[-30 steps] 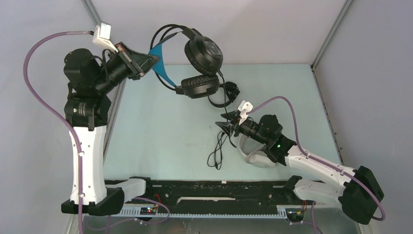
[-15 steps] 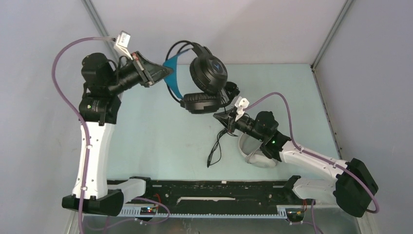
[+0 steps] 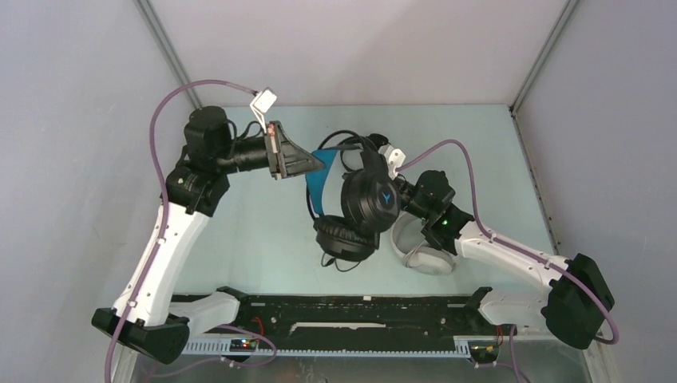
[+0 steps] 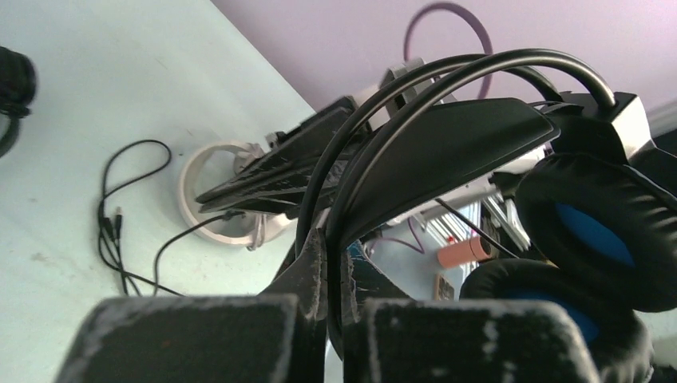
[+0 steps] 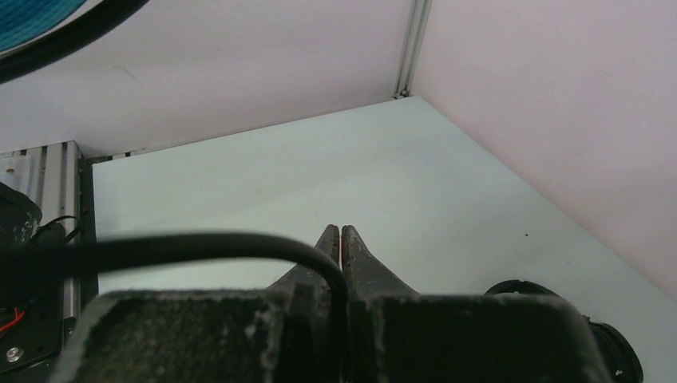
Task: Wrap the headphones
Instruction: Wrap the headphones cable around the headphones.
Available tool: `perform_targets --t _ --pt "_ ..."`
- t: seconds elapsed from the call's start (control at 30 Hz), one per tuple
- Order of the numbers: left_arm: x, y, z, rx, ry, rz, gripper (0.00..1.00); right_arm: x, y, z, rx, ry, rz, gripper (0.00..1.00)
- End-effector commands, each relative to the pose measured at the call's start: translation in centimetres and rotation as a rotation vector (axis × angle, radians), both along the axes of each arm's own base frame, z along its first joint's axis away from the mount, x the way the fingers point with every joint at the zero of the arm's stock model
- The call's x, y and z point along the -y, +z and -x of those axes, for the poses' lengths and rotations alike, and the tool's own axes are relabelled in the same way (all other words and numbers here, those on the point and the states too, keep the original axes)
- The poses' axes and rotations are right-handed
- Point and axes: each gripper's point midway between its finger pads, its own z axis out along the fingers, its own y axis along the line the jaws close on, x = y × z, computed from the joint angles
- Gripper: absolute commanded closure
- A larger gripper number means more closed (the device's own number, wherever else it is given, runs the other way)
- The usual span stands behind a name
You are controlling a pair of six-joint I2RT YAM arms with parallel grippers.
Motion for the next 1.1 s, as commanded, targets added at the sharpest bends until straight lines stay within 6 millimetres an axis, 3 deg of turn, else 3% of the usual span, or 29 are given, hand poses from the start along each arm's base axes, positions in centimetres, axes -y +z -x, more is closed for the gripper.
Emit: perform_targets --t 0.0,0.1,0.2,0.3,0.4,0.7,0.83,1.07 --pt "1.1 1.6 4.1 0.103 -0.169 0.046 1.00 -0.2 2.5 -0.4 0.059 -0.001 -0.030 1.00" --pt "2.0 0.2 5.5 0.111 -0.255 0.027 1.00 0.0 2.8 -0.5 0.065 -0.005 -0.032 1.00" --pt "1.4 -3.4 5.9 0.096 -0.263 -0.104 1.00 0.5 2.6 -0.6 0.055 0.003 -0.011 1.00" --pt "-0.4 -7.4 4.8 0.100 -0.177 -0.300 1.00 2.0 1.4 -1.0 0.024 -0.019 0.053 1.00" --pt "-2.0 -9.6 3.2 0.133 -0.080 -0.436 1.00 3.7 0.5 -1.1 -0.017 -0.033 0.116 1.00" --pt "-5.8 -12.0 -0.8 0.249 0.154 -0.770 1.00 5.7 -3.7 0.7 -0.223 -0.018 0.352 1.00" --pt "-7.0 -13.3 -1.7 0.258 0.199 -0.895 1.00 5.9 -3.7 1.5 -0.288 -0.012 0.369 1.00" --pt "-7.2 -14.2 -2.3 0.330 0.229 -0.998 1.00 4.3 -1.6 4.5 -0.401 0.159 0.355 1.00"
